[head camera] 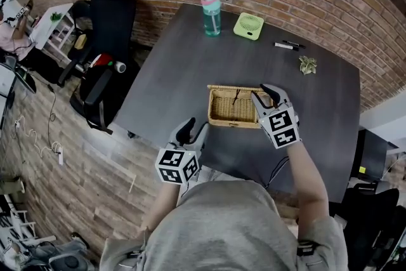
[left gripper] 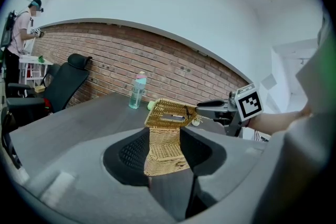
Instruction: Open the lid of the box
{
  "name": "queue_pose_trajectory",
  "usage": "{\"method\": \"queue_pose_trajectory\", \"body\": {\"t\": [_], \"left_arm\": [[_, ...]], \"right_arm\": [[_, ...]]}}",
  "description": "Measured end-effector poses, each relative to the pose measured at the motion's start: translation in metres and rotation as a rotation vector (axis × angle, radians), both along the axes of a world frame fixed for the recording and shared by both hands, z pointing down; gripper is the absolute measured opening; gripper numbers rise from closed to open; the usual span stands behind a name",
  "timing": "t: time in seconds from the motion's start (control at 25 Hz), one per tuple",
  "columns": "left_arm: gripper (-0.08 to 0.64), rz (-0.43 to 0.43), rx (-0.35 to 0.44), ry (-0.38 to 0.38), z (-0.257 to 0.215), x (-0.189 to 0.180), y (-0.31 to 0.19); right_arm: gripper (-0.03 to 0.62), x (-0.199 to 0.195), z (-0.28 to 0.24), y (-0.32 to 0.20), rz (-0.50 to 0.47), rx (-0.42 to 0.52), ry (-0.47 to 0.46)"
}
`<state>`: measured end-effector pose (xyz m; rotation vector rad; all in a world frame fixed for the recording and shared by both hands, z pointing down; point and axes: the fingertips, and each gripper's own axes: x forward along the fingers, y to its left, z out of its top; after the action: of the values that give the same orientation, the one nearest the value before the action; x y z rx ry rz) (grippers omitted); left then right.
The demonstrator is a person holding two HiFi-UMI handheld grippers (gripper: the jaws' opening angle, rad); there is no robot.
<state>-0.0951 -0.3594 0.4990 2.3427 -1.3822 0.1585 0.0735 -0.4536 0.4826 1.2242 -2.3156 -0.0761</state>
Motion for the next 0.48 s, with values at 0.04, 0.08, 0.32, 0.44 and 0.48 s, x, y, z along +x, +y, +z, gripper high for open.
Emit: {"method": "queue_pose_trajectory", "body": {"t": [0.04, 0.08, 0.32, 0.44, 0.48], "left_arm": [[0.183, -0.001, -0.001, 0.0, 0.0, 0.0, -0.001], [0.183, -0.002, -0.001, -0.001, 0.0, 0.0, -0.002], [0.183, 0.0, -0.007, -0.009, 0.0, -0.001, -0.002], [0.183, -0.001, -0.011, -0.01, 0.002, -0.002, -0.005], [0.183, -0.001, -0.012, -0.01, 0.002, -0.002, -0.005]], "right_arm": [[0.123, 0.0, -0.001, -0.003, 0.0, 0.001, 0.001], [0.123, 0.0, -0.002, -0.006, -0.001, 0.003, 0.002], [0.118, 0.004, -0.005, -0.024, 0.005, 0.01, 0.008], [0.117, 0.005, -0.006, -0.036, 0.005, 0.011, 0.011], [0.117, 0.005, -0.006, -0.04, 0.004, 0.004, 0.01]]}}
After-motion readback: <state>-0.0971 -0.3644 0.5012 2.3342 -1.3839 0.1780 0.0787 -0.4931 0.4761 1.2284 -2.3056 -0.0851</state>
